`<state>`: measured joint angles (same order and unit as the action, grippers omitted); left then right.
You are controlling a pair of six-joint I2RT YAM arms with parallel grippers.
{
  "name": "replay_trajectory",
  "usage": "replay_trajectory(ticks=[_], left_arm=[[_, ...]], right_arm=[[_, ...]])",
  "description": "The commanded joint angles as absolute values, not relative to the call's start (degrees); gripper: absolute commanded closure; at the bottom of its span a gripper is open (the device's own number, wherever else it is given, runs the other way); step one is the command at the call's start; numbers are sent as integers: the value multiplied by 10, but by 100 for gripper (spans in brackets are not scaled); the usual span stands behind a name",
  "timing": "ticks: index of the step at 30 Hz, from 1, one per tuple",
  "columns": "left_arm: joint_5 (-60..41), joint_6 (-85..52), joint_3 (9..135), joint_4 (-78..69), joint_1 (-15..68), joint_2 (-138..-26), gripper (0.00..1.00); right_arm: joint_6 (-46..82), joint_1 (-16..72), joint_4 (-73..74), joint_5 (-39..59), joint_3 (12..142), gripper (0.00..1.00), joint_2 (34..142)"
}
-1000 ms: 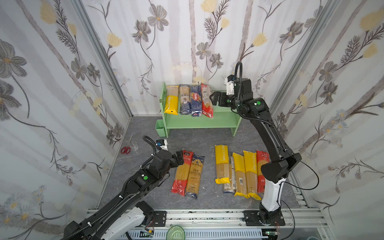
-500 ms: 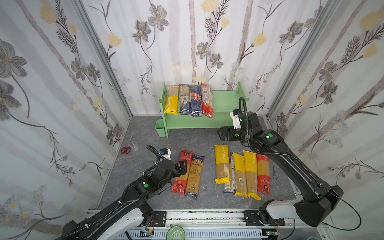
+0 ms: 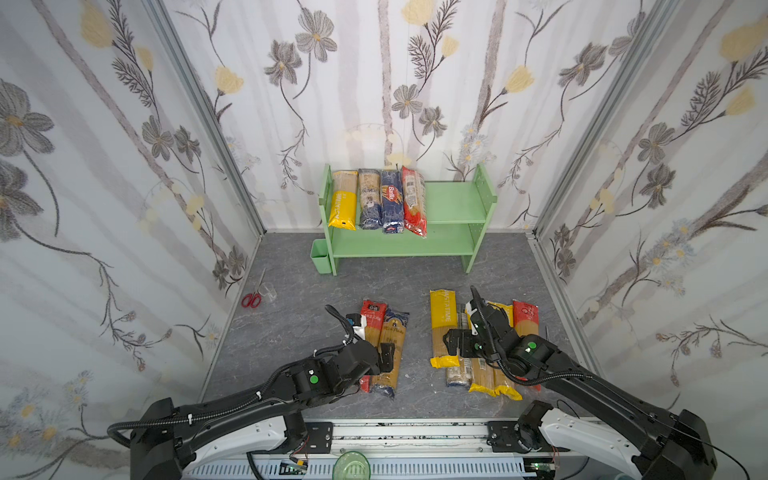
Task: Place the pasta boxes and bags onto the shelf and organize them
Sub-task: 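Lower the right gripper back to the yellow Pastatime pack on the table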
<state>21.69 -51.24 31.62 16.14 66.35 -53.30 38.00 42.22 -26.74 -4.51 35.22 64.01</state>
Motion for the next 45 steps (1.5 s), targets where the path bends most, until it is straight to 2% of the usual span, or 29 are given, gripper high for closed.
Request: replay_trajectory(ticks=[1, 9, 21, 31, 39, 45], left_arm=[[270, -560, 329, 147, 699, -565, 0], [274, -571, 365, 144, 751, -625, 0], [301, -557, 316, 147, 751, -527, 0], [305, -531, 288, 148, 709, -464, 0], [288, -507, 279, 149, 664, -435, 0], [275, -499, 280, 149, 657, -416, 0]], right_arm=[[413, 430, -202, -41, 329, 0, 631], [417, 447, -196, -70, 314, 0, 620], [414, 454, -199, -86, 334, 0, 658], [404, 454, -222, -113, 378, 7, 746], [402, 457, -241, -130, 398, 7, 791], [408, 493, -254, -156, 427, 9, 838]])
